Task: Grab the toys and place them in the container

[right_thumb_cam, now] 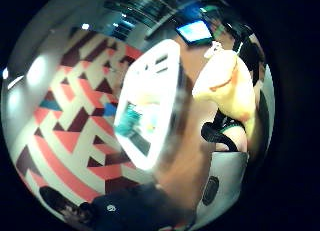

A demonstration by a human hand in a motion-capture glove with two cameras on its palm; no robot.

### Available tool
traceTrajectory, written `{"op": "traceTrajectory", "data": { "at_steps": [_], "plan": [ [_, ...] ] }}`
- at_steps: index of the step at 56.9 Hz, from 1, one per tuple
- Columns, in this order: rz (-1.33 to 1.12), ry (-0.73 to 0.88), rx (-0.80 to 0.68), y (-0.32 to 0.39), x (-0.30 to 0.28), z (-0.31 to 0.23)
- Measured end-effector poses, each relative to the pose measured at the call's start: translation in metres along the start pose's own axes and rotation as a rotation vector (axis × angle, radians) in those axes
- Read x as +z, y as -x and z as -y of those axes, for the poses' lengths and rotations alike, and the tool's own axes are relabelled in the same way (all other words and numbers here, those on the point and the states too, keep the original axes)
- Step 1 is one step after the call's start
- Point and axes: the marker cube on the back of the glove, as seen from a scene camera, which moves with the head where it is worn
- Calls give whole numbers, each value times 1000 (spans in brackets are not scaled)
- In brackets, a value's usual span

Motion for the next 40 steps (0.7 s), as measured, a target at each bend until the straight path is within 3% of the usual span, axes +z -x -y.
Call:
{"op": "traceTrajectory", "data": {
  "at_steps": [7,14,28,40],
  "plan": [
    [277,-55,-73,49,-16,9],
    [452,5,-151,102,-3,6],
    [342,359,-260,155,58,-10],
    [297,297,-267,136,36,2]
  ]
}}
